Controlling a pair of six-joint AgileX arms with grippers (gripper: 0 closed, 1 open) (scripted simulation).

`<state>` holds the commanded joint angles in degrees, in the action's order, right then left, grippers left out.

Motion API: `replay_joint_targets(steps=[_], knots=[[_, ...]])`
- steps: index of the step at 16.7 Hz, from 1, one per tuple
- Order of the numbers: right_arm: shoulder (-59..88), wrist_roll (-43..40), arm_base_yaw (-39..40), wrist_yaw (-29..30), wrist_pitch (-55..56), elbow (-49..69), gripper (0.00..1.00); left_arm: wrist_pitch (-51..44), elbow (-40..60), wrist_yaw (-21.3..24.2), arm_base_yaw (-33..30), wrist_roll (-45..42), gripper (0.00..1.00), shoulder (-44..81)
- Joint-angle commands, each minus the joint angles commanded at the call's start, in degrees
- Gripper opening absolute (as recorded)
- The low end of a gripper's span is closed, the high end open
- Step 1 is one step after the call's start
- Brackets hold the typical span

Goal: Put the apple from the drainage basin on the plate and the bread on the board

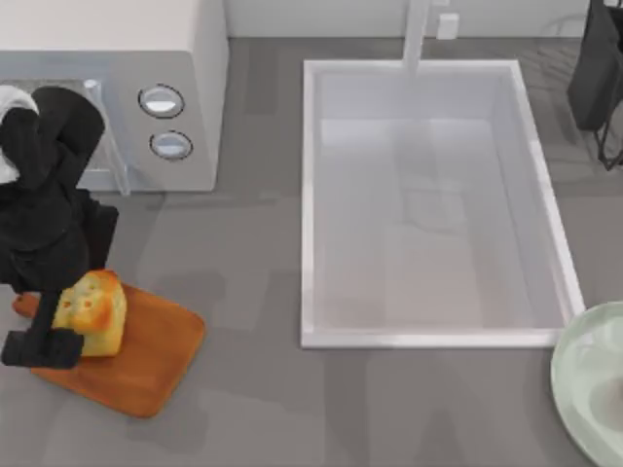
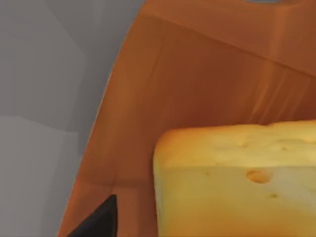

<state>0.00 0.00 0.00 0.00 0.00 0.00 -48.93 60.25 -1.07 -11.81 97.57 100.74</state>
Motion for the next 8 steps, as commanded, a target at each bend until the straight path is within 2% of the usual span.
replay_joint_targets(steps=[4,8], knots=[[0.0,0.0,0.0,0.0,0.0,0.0,1.0,4.4,-4.8,0.0,1.1,-7.0,1.0,-7.2],[0.0,0.0,0.0,0.0,0.0,0.0,1.0,11.9,-14.3,0.1,3.0,-22.7,1.0,-23.3]])
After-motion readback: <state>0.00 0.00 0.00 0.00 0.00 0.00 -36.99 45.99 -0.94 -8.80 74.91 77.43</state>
